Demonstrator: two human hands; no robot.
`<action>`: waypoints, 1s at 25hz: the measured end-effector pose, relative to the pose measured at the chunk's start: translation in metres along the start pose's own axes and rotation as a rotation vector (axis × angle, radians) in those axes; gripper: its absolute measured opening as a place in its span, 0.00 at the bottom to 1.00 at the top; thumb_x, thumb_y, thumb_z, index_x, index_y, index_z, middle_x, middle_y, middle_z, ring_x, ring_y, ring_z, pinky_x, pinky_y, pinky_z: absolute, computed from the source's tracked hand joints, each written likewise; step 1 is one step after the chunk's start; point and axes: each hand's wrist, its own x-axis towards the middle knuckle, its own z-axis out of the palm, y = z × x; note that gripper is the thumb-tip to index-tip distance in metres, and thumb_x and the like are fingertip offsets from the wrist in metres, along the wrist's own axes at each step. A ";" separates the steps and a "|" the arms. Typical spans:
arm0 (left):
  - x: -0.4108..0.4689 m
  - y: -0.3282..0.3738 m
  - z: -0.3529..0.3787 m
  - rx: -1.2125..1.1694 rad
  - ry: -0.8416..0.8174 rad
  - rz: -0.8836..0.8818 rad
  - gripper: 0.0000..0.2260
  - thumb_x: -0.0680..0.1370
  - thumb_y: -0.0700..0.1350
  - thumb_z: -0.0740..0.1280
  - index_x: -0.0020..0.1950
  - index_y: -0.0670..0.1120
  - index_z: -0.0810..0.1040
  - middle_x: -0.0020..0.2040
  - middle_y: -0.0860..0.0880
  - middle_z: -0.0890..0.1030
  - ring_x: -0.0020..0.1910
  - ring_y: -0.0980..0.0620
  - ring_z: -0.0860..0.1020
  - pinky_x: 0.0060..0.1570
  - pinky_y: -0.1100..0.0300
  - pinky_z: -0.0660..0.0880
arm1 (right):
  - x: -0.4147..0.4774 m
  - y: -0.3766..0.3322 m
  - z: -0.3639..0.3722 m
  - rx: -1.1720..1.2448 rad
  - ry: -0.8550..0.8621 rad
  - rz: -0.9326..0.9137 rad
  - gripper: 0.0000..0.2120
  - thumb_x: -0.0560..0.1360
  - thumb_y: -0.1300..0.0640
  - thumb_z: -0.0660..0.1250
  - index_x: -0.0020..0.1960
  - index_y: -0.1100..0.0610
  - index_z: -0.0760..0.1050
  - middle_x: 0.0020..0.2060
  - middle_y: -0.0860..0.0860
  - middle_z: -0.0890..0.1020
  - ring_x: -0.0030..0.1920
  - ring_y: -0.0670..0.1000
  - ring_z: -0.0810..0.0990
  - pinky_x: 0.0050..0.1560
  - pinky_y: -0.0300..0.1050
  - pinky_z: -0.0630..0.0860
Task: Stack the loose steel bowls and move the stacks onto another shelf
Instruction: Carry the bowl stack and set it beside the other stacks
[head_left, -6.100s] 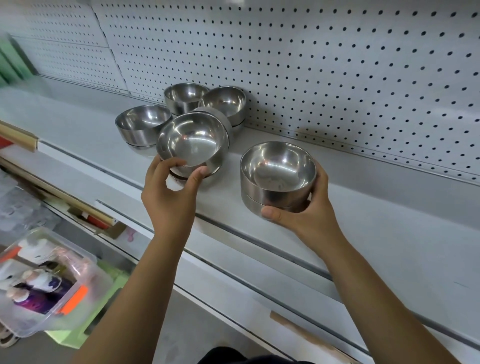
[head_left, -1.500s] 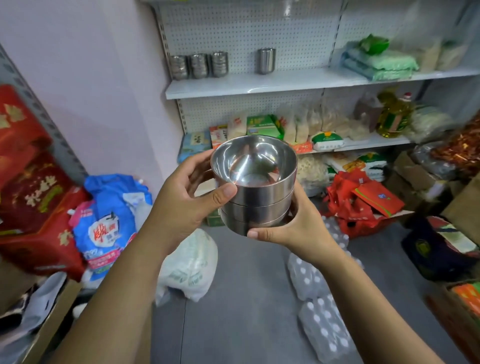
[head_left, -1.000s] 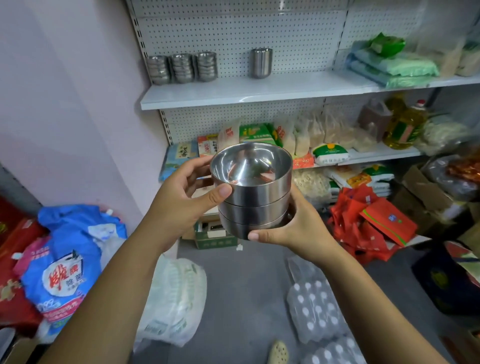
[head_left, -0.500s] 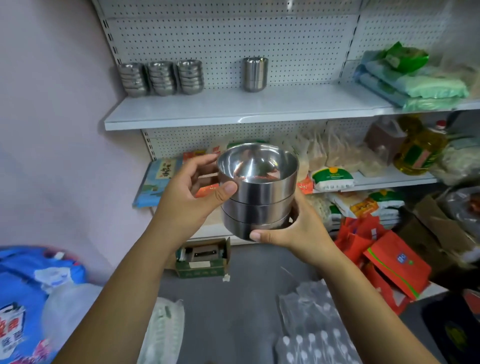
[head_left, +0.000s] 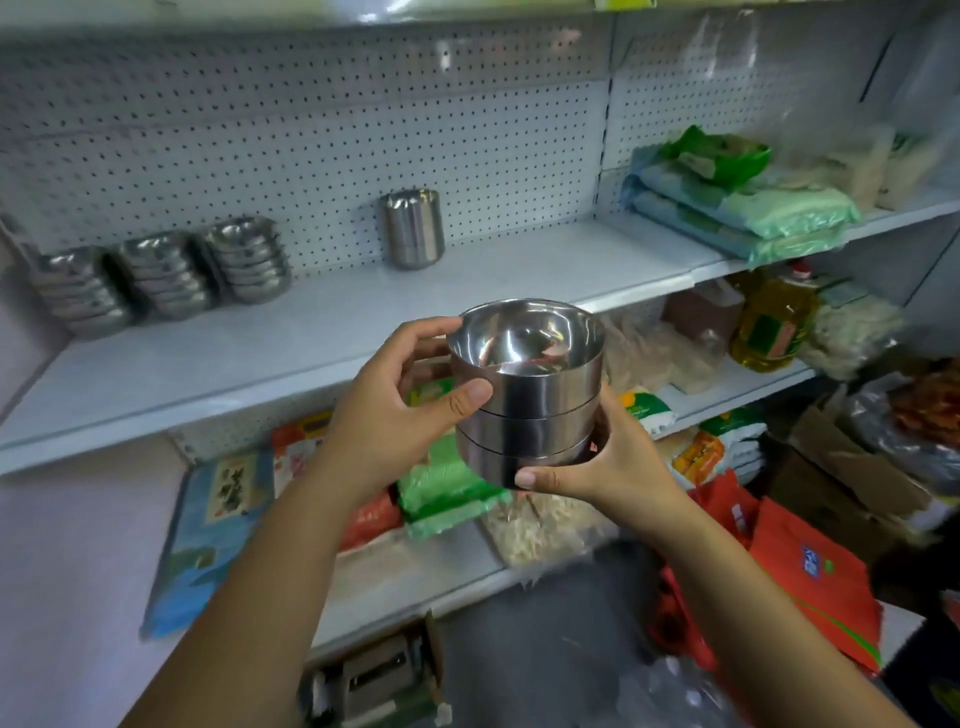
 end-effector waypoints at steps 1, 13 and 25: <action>0.030 -0.004 -0.010 -0.001 -0.028 0.017 0.27 0.68 0.57 0.77 0.66 0.59 0.76 0.63 0.56 0.81 0.62 0.57 0.80 0.65 0.49 0.77 | 0.025 0.001 0.004 -0.006 0.032 -0.003 0.44 0.57 0.60 0.88 0.69 0.54 0.73 0.58 0.48 0.85 0.59 0.45 0.84 0.55 0.38 0.80; 0.218 -0.090 -0.044 -0.048 -0.156 0.007 0.31 0.65 0.53 0.79 0.66 0.58 0.75 0.66 0.57 0.78 0.65 0.59 0.78 0.54 0.61 0.80 | 0.206 0.049 0.026 -0.022 0.102 0.050 0.49 0.59 0.62 0.88 0.73 0.50 0.67 0.60 0.45 0.82 0.59 0.40 0.82 0.54 0.35 0.80; 0.405 -0.147 -0.030 0.440 0.086 0.224 0.08 0.70 0.47 0.80 0.48 0.54 0.87 0.61 0.59 0.80 0.63 0.62 0.76 0.64 0.67 0.71 | 0.427 0.132 -0.013 -0.030 0.012 -0.004 0.55 0.58 0.53 0.88 0.76 0.42 0.59 0.64 0.35 0.75 0.61 0.33 0.76 0.55 0.32 0.78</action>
